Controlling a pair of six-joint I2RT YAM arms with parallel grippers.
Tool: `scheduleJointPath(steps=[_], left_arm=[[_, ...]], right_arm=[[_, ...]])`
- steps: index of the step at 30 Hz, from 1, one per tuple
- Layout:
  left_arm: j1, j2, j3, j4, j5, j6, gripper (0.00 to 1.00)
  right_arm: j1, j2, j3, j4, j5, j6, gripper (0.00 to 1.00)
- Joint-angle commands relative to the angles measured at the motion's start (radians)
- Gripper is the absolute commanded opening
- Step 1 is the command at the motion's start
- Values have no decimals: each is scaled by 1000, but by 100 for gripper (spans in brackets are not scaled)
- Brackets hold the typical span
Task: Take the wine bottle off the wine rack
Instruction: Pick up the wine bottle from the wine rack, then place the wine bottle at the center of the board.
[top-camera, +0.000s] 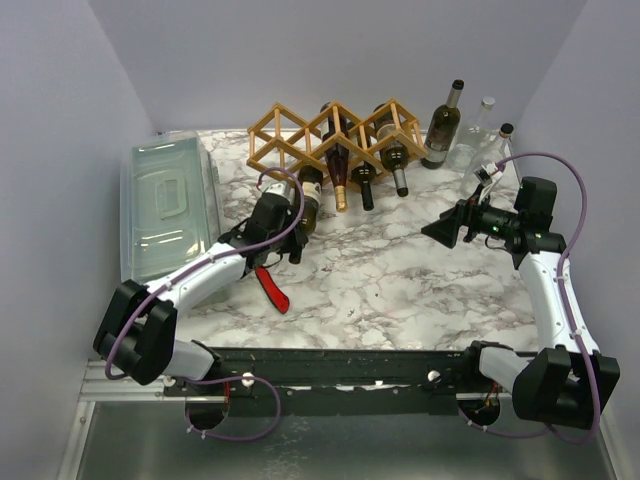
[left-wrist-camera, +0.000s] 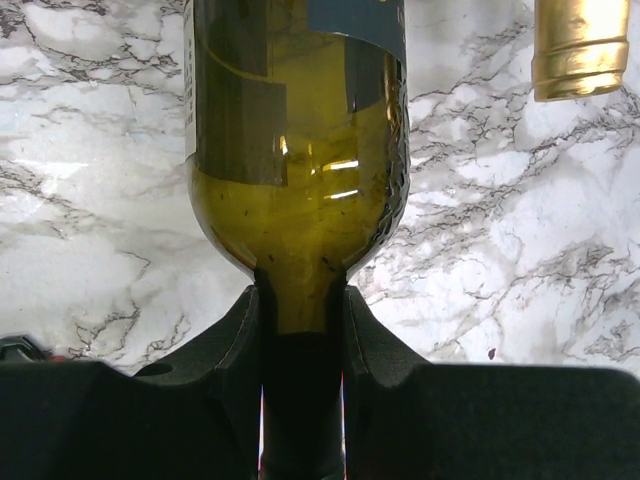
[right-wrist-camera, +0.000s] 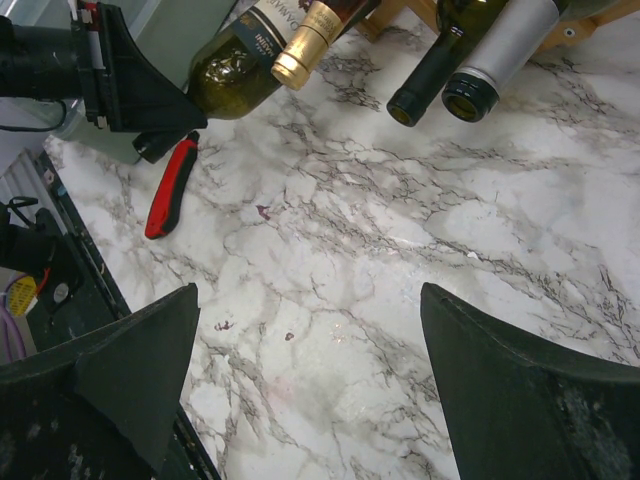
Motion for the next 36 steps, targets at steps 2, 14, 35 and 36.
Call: scheduleJointPath(steps=[2, 14, 35, 36], left_arm=[[-4, -72, -1, 86, 60, 23, 0], [-4, -99, -25, 61, 146, 12, 0], [-8, -184, -77, -14, 311, 35, 0], [-8, -187, -78, -21, 320, 39, 0]], right_arm=[[7, -4, 28, -13, -14, -12, 95], [7, -21, 26, -13, -19, -16, 95], [26, -21, 26, -95, -121, -160, 95], [32, -19, 27, -107, -123, -186, 95]])
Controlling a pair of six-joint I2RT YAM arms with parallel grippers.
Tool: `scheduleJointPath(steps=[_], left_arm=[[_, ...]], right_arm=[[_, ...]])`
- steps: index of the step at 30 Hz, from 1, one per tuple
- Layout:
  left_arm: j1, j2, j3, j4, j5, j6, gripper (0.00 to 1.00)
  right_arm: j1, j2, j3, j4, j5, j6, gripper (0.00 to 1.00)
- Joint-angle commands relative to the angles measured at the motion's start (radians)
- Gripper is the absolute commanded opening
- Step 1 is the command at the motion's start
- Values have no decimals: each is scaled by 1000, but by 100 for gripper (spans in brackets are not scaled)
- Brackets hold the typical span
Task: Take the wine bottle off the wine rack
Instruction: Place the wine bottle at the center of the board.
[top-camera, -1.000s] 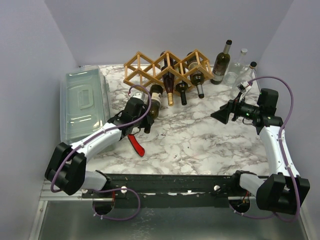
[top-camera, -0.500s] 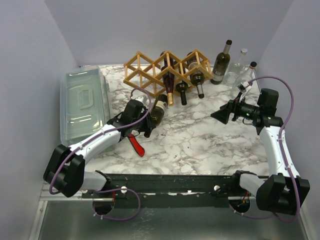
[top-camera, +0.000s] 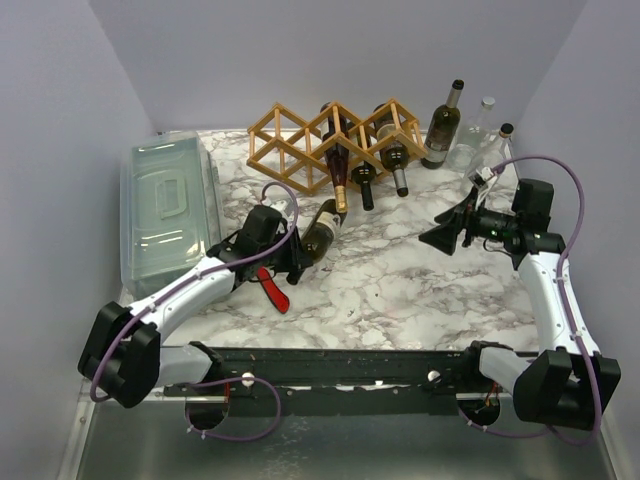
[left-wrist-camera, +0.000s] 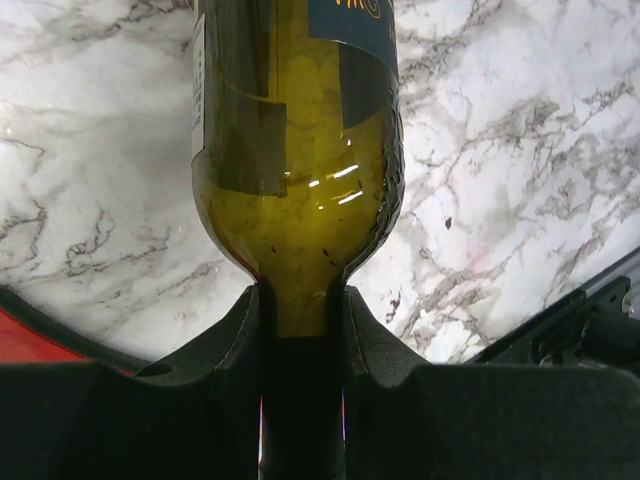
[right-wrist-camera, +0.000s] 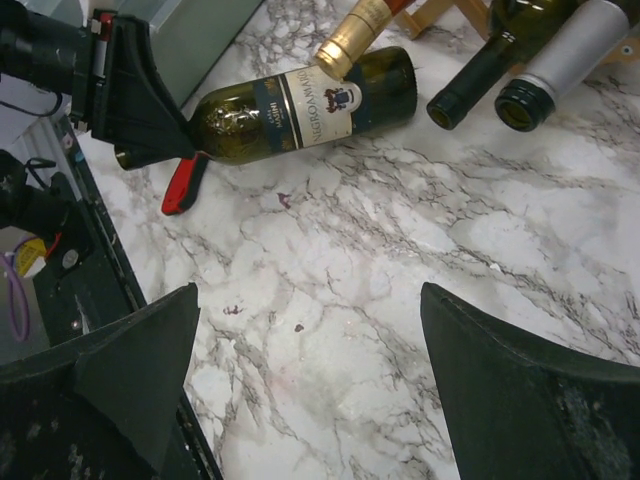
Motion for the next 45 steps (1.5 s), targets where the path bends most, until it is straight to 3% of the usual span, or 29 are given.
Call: scheduleJointPath(steps=[1, 8, 12, 15, 18, 20, 26, 28, 34, 45], left_arm=[[-3, -68, 7, 55, 94, 37, 0], [-8, -102, 11, -9, 157, 56, 0], [-12, -117, 17, -43, 200, 62, 0], [-18, -132, 14, -54, 228, 58, 0], [-30, -142, 17, -59, 265, 49, 0], [-43, -144, 26, -62, 280, 41, 0], [-117, -124, 75, -71, 289, 26, 0], [-147, -107, 97, -73, 282, 19, 0], [-205, -42, 166, -74, 272, 3, 0], [-252, 9, 218, -86, 291, -15, 0]], right_arm=[[25, -12, 28, -83, -62, -132, 95], [99, 16, 38, -133, -90, -274, 95], [150, 27, 71, -224, -100, -476, 96], [158, 57, 111, -419, -150, -807, 99], [160, 96, 109, -761, -200, -1475, 99], [162, 128, 108, -833, -209, -1638, 99], [276, 230, 186, -907, -195, -1714, 99], [317, 232, 185, -848, -176, -1660, 99], [548, 169, 111, -438, 20, -1286, 99], [723, 238, 121, -329, 202, -1231, 99]])
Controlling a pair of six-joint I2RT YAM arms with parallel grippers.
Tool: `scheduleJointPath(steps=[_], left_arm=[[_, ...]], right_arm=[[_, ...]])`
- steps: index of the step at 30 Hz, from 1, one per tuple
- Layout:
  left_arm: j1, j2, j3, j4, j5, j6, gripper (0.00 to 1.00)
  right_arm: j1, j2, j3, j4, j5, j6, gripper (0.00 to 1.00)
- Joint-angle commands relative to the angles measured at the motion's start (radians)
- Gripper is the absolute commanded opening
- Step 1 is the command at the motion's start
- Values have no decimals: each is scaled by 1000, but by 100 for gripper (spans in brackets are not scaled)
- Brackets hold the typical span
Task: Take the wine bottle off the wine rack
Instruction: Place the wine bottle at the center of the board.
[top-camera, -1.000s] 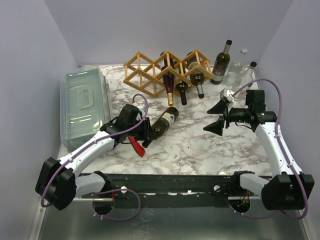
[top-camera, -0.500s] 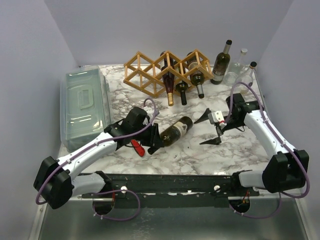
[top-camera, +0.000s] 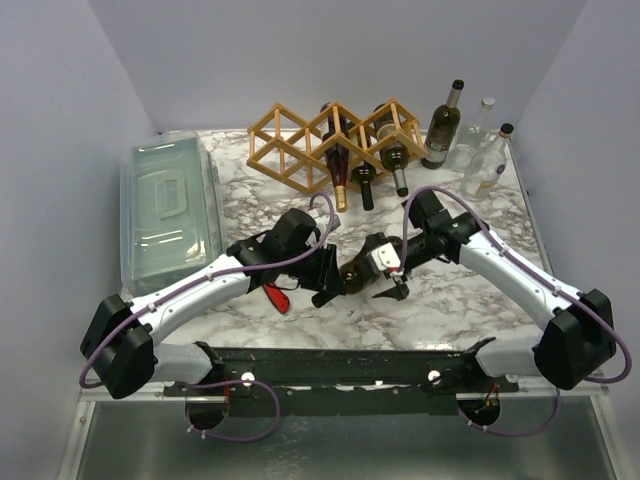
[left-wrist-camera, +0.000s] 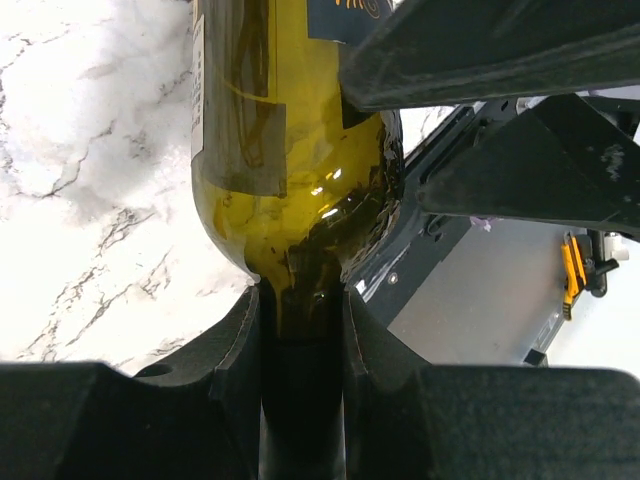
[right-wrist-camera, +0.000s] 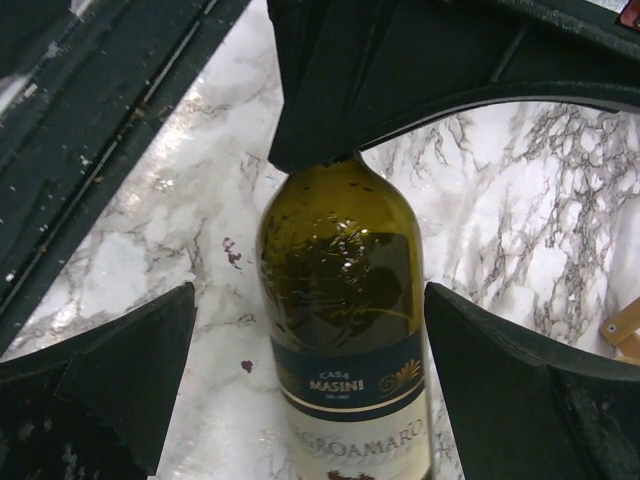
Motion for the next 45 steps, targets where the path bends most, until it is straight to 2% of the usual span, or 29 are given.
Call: scheduleJointPath(steps=[1, 10, 17, 26, 29, 31, 35, 36, 39, 42, 45], left_arm=[[-17, -11, 62, 88, 61, -8, 0], [-22, 0, 71, 84, 80, -6, 0], [-22, 7, 76, 81, 87, -8, 0], [-22, 31, 85, 82, 98, -8, 0], [-23, 42, 89, 82, 105, -8, 0], [-22, 43, 92, 82, 105, -7, 0], [-21, 31, 94, 82, 97, -3, 0], [-21, 24, 94, 82, 94, -1, 3], [-20, 4, 88, 82, 83, 0, 26], [-13, -22, 76, 82, 73, 3, 47], [-1, -55, 61, 82, 65, 5, 61]], right_arm=[[50, 11, -21, 105, 124, 57, 99], [126, 38, -85, 227, 252, 119, 99], [146, 23, -129, 321, 293, 178, 99], [189, 17, -181, 394, 365, 156, 95], [193, 12, -187, 393, 353, 148, 90], [197, 7, -188, 385, 342, 145, 83], [199, -2, -181, 357, 317, 143, 60], [199, -7, -183, 351, 307, 142, 53], [198, -23, -192, 323, 268, 147, 33], [198, -39, -199, 294, 237, 152, 25], [199, -50, -193, 259, 225, 171, 21]])
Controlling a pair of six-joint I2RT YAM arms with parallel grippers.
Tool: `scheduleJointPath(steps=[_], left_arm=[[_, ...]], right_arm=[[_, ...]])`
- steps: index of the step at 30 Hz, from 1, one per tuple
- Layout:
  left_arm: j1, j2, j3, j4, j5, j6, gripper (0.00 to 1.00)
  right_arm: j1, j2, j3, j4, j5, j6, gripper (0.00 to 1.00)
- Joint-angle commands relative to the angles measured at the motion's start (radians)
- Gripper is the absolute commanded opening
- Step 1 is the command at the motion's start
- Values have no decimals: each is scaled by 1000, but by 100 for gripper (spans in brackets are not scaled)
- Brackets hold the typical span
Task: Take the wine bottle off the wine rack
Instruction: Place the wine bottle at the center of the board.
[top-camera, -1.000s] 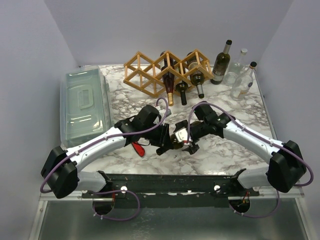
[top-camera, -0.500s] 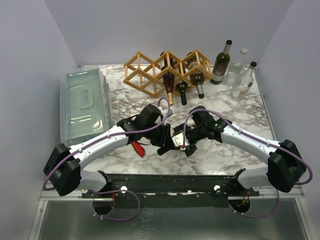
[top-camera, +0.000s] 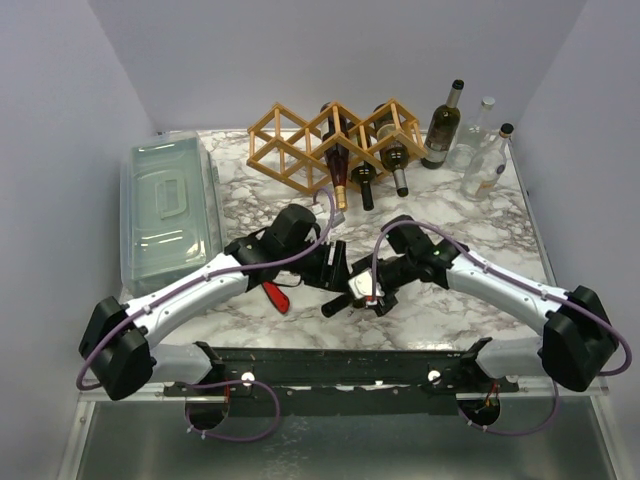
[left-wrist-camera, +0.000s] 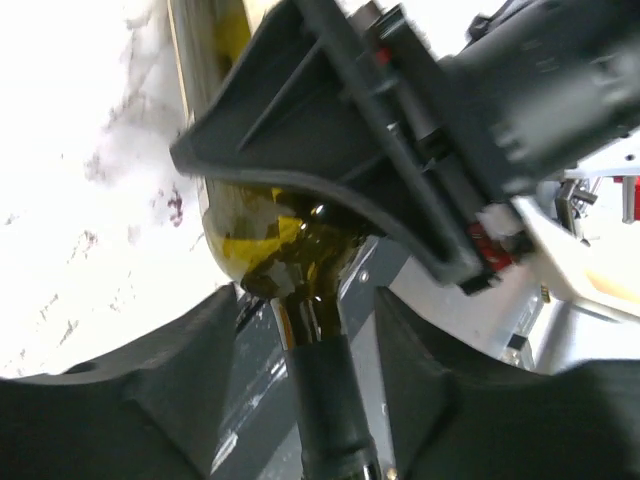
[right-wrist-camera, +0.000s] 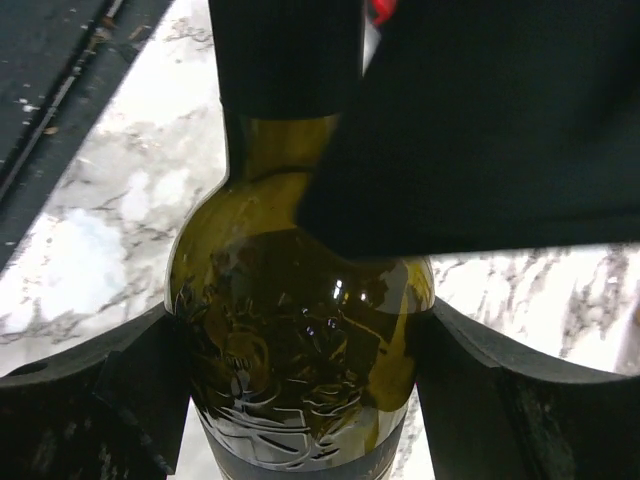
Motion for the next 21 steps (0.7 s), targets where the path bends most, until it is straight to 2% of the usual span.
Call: scheduleJointPath(steps=[1, 6, 12, 16, 21], left_arm=[[23, -91, 20, 84, 6, 13, 65], [35, -182, -6, 97, -36, 29, 76], [47, -315, -37, 106, -159, 64, 77], [50, -434, -100, 194, -231, 93, 79], [53, -580, -181, 299, -310, 127, 90]], right_arm=[[10, -42, -6, -79, -83, 19, 19], [-7, -76, -11, -96, -120, 67, 11], [-98, -116, 49, -172, -236, 100, 9], [-155, -119, 87, -222, -281, 103, 9], [-248, -130, 112, -238, -354, 138, 8]])
